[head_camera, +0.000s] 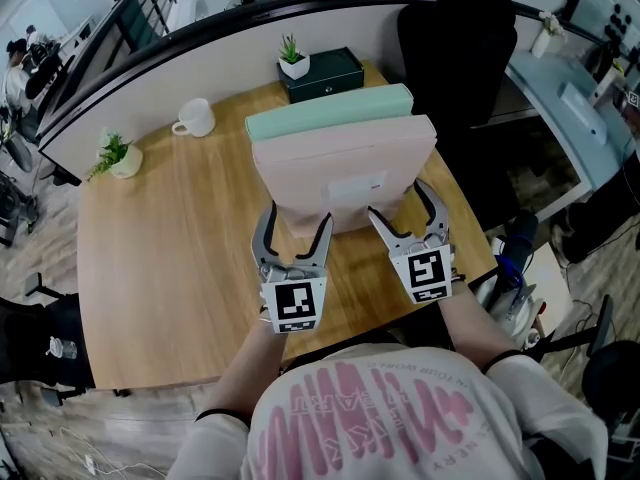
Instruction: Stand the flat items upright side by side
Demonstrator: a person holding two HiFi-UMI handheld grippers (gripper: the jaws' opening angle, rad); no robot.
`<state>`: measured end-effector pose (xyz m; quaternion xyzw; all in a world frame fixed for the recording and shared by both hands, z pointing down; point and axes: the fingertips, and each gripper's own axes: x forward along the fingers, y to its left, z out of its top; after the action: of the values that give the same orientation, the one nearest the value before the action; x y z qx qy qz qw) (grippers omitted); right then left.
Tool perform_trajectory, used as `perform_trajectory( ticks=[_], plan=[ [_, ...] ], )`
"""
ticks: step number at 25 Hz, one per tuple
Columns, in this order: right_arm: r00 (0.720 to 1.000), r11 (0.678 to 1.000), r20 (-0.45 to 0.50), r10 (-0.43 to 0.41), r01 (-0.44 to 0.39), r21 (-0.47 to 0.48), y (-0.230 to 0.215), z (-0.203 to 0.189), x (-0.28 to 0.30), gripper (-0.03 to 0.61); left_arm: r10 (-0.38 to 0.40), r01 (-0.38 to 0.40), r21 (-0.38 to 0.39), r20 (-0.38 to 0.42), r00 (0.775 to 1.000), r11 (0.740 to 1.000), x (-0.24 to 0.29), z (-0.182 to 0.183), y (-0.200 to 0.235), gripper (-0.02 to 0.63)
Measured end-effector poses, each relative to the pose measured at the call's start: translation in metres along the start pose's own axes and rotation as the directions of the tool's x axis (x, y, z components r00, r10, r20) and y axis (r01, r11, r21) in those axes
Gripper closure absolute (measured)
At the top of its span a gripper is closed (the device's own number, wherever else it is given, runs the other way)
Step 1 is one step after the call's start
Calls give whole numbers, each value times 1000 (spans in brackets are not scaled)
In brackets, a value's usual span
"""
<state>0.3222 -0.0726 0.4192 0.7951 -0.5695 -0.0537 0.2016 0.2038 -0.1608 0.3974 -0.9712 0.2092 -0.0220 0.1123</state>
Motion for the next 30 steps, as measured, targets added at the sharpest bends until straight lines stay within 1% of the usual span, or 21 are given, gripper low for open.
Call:
perform_trajectory(
  ticks=[6, 16, 20, 30],
  plan=[
    [1000, 1000, 0, -4, 4, -14, 2, -1, 1, 187, 30, -30, 19, -7, 1000, 999, 4, -5, 2, 255],
    [1000, 1000, -1, -5, 5, -19, -1, -4, 5, 183, 32, -31, 13, -23, 999, 999, 2, -9, -2, 261],
    [1000, 1000, -1, -5, 5, -21, -1, -4, 7, 183, 39, -38, 8, -23, 999, 999, 1, -9, -1, 273],
    [1000, 1000, -12, 22, -22, -9, -1, -3, 11, 178, 49, -49, 10, -28, 998, 999, -5, -8, -2, 270]
  ],
)
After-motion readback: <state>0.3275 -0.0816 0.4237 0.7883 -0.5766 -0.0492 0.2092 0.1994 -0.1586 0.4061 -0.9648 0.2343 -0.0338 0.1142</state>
